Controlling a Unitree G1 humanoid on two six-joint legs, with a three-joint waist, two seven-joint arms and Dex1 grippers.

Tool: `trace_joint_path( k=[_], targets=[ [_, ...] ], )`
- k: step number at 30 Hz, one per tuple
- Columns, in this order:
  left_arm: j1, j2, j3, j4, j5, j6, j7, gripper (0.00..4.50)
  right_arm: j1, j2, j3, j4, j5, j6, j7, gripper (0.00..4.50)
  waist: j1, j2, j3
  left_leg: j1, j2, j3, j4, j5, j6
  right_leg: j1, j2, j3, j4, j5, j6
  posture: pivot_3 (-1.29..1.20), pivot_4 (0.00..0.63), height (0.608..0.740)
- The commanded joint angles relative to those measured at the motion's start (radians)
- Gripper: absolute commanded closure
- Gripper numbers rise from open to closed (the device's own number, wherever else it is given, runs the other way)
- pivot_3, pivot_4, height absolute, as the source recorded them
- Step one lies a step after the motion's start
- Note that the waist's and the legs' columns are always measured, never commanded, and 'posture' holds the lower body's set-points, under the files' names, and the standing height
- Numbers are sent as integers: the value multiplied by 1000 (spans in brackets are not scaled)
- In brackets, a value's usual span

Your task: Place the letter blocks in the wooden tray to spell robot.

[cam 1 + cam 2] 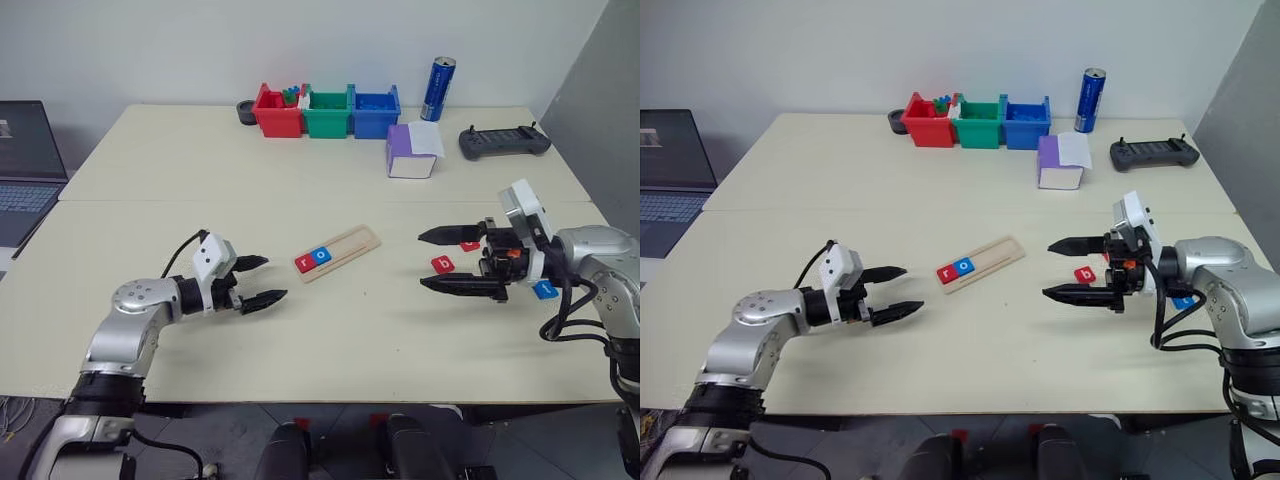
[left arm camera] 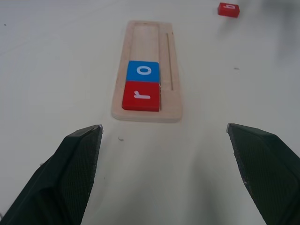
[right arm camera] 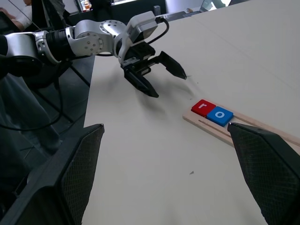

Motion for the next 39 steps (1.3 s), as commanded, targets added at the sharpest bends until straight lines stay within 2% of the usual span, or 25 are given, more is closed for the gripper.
trace_joint_path(
  k=[1,10,23,32,39],
  targets=[
    [-69,-27,-18,81,27,-55,-19,0,5,11,-4,-60,33,10,-22,15,0,0,0,-1,0,-1,1,0,0,0,0,0,0,0,0,0,150,740],
    [-172,-106,-86,266,129,-188,-29,0,6,27,2,-72,37,12,-46,15,0,0,0,-4,0,-1,7,0,0,0,0,-1,0,2,3,0,150,740],
    [-228,-195,-103,394,219,-288,66,0,-8,40,1,-52,30,0,-54,15,1,0,0,-5,-1,-2,8,0,0,0,0,-1,0,2,4,0,150,740],
    [-269,-218,-90,421,218,-297,54,0,-10,43,2,-52,26,-3,-56,15,0,0,0,-5,-1,-2,8,0,0,0,0,-1,0,2,4,0,150,740],
    [-312,-196,-66,460,193,-302,-9,0,5,40,-5,-58,27,-3,-62,15,0,0,0,-5,-1,-2,8,0,0,0,0,-1,0,2,4,0,150,740]
  ],
)
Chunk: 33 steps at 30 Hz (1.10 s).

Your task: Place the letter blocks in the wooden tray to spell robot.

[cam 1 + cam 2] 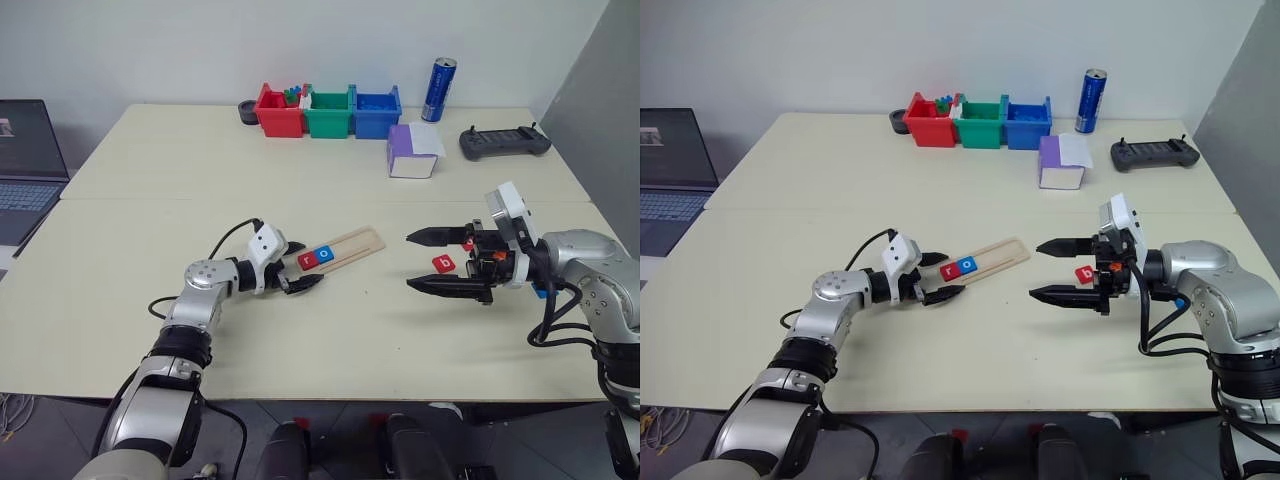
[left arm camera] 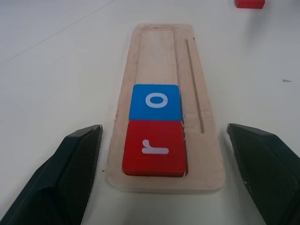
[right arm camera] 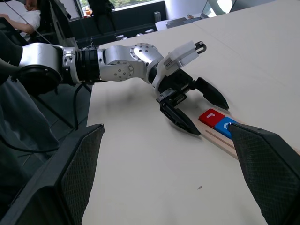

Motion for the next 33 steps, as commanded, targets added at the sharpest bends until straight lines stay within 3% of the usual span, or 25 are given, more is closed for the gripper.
trace_joint_path(
  k=[1,14,27,32,33],
  targets=[
    [-36,18,29,11,-34,-13,-51,0,3,-4,-19,-26,16,-16,-7,15,0,0,0,0,0,0,0,0,0,0,0,0,0,0,0,0,150,740],
    [-100,26,6,155,28,-54,-81,0,0,-8,-18,-26,19,-14,-12,15,-1,0,0,0,0,0,0,0,0,0,0,0,0,0,0,0,150,740],
    [-86,28,-27,150,58,-28,-132,0,1,-8,-20,-31,20,-13,-17,15,-1,0,0,-1,0,0,0,0,0,0,0,0,0,0,0,0,150,740],
    [-90,30,-38,168,83,-43,-123,1112,2,-10,-23,-34,21,-12,-19,0,-1,0,0,-1,0,0,0,0,0,0,0,0,0,0,0,0,150,740],
    [-92,29,-38,172,85,-45,-121,1116,2,-10,-23,-34,20,-12,-20,0,-1,0,0,-1,0,0,0,0,0,0,0,0,0,0,0,0,150,740]
  ],
)
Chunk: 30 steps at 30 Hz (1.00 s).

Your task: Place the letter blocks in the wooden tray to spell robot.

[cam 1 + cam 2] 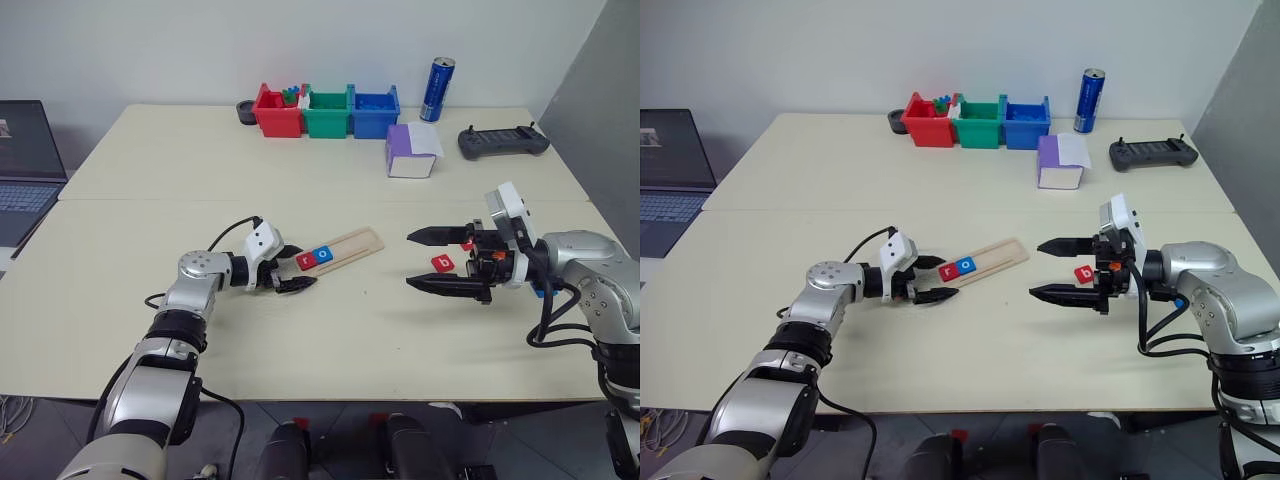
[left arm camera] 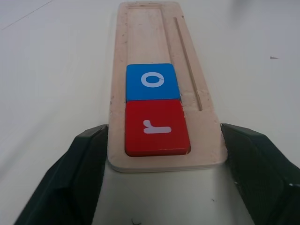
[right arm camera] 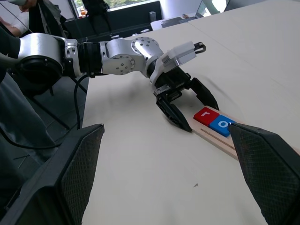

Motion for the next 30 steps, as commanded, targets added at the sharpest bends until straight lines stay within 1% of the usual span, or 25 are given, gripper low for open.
trace_joint_path(
  k=[1,11,17,24,30],
  targets=[
    [-5,2,-21,12,26,-6,-2,1116,0,-10,-24,-35,21,-11,-3,0,0,0,0,0,0,0,0,0,0,0,0,0,0,0,0,0,150,740],
    [-1,3,-41,-4,24,-14,-41,1116,26,-33,-31,-31,9,-10,-5,0,0,0,0,0,0,0,0,0,0,0,0,0,0,0,0,0,150,740],
    [38,10,-70,-123,-9,10,-159,1116,56,-60,-15,16,-63,-66,-21,0,0,0,0,0,0,0,0,0,0,0,0,0,0,0,0,0,150,740],
    [82,16,-112,-272,-19,49,-237,1116,155,-141,-64,38,-78,-109,23,0,2,0,0,-1,0,0,0,0,0,0,0,0,-1,0,0,0,150,740],
    [64,-14,-158,-333,-23,68,-269,1116,308,-202,-132,16,-87,-150,44,0,3,0,0,-1,0,0,0,0,0,0,0,0,-1,-1,1,0,150,740]
  ],
)
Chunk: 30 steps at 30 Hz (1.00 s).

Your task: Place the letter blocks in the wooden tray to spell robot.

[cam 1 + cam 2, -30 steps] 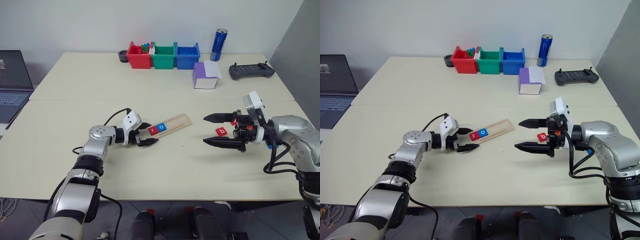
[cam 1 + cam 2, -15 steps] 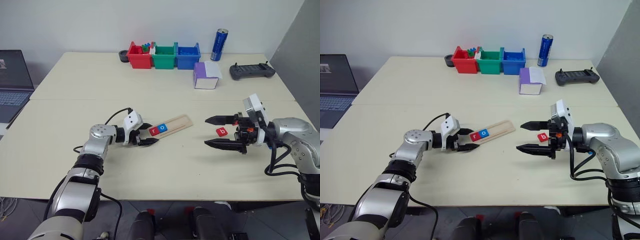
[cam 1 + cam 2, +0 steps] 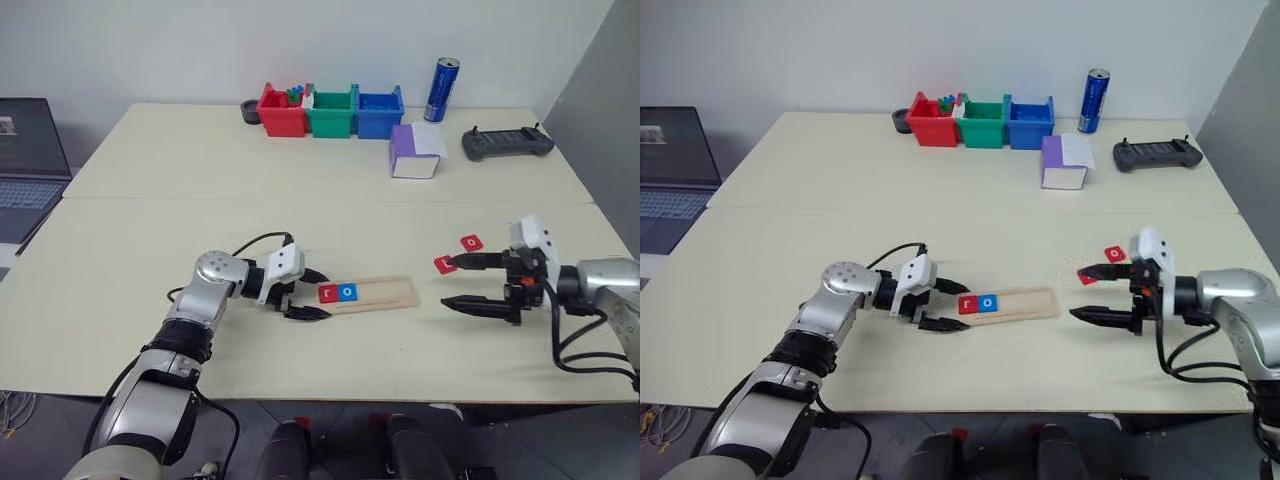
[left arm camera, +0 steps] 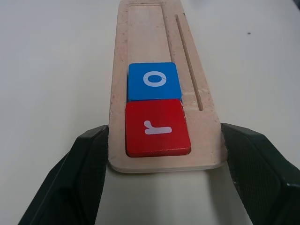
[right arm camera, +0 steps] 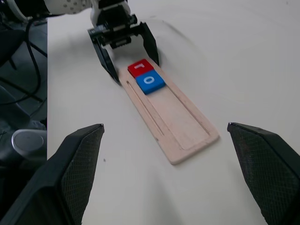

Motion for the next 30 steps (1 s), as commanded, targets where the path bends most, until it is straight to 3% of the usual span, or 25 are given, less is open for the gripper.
trace_joint_path(
  k=[1,12,30],
  targets=[
    [-20,-19,-25,-54,-12,6,-25,1116,64,-33,-67,-42,6,-26,15,0,0,0,0,0,0,0,0,0,0,0,0,0,0,0,0,0,150,740],
    [-11,-58,-55,-82,-8,17,0,1116,203,-52,-145,-95,21,-21,2,0,-5,0,0,2,0,0,0,0,0,0,1,1,1,-2,3,0,150,740],
    [29,-49,-80,-164,-8,89,28,1116,168,-49,-123,-64,11,-36,1,0,-3,0,0,1,0,0,0,0,0,0,1,1,0,-2,3,0,150,740]
  ],
)
